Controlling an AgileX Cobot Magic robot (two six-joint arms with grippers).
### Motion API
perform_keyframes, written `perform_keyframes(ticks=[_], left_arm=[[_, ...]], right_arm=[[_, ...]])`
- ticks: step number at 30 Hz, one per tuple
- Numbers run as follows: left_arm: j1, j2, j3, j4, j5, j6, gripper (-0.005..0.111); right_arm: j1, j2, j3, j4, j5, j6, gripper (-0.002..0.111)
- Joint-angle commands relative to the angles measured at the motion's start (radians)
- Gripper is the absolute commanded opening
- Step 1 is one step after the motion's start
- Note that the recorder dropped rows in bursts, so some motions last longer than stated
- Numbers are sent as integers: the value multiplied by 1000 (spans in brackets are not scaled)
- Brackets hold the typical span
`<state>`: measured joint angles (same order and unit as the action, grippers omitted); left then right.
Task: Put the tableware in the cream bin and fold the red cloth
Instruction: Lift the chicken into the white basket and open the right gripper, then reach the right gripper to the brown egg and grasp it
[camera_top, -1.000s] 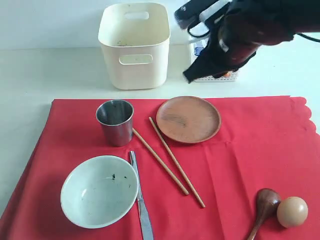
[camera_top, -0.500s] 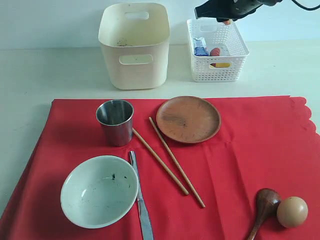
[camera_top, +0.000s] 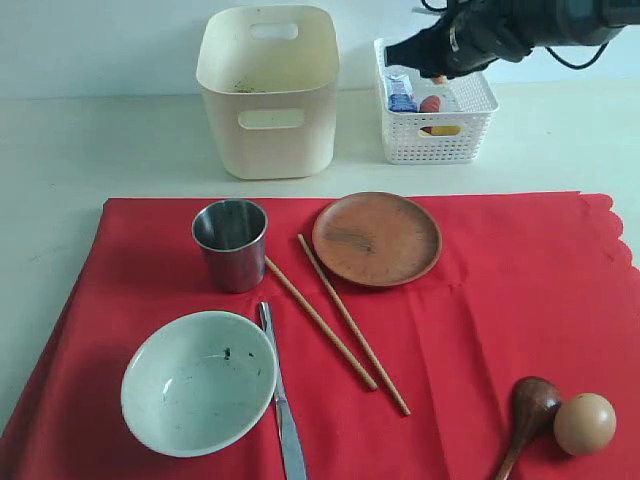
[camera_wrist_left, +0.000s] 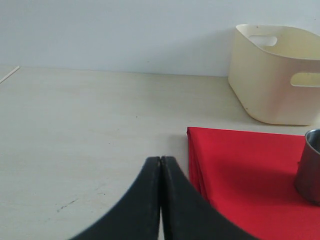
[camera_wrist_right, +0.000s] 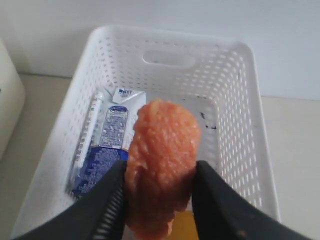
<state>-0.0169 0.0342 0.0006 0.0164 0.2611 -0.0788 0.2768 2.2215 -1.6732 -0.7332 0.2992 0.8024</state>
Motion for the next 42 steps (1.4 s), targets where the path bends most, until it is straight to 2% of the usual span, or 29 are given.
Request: perform_keyframes(ticks=[1, 4, 7, 9, 11, 14, 26, 29, 35, 39, 40, 41, 42], left_arm=[[-5, 5, -1, -6, -4, 5, 1], [-5, 5, -1, -6, -4, 5, 1], [-5, 5, -1, -6, -4, 5, 1], [-5, 5, -1, -6, -4, 5, 1], [-5, 5, -1, -6, -4, 5, 1], [-5, 5, -1, -6, -4, 5, 1], [-5, 5, -1, -6, -4, 5, 1], [-5, 5, -1, -6, -4, 5, 1], [-5, 5, -1, -6, -4, 5, 1], [-5, 5, -1, -6, -4, 5, 1], [-5, 5, -1, -6, -4, 5, 1], [-5, 5, -1, -6, -4, 5, 1], [-5, 5, -1, -6, -4, 5, 1]], right_arm=[[-3, 14, -41, 0, -7, 33, 12], [-3, 14, -41, 0, -51, 63, 30], [-3, 14, -41, 0, -62, 73, 55], [-3, 14, -41, 0, -62, 103, 67], [-3, 14, -41, 0, -62, 163, 75], [-3, -6, -41, 0, -21, 228, 76], [-3, -153, -41, 0, 170, 194, 75], [-3, -194, -41, 0, 215, 165, 69], [-3, -282, -41, 78, 428, 165, 35], [-3, -325, -41, 140, 560, 93, 14], [0, -341, -41, 165, 620, 79, 5], [2, -350, -41, 166, 656, 81, 0], [15, -368, -39, 182, 710, 88, 0]])
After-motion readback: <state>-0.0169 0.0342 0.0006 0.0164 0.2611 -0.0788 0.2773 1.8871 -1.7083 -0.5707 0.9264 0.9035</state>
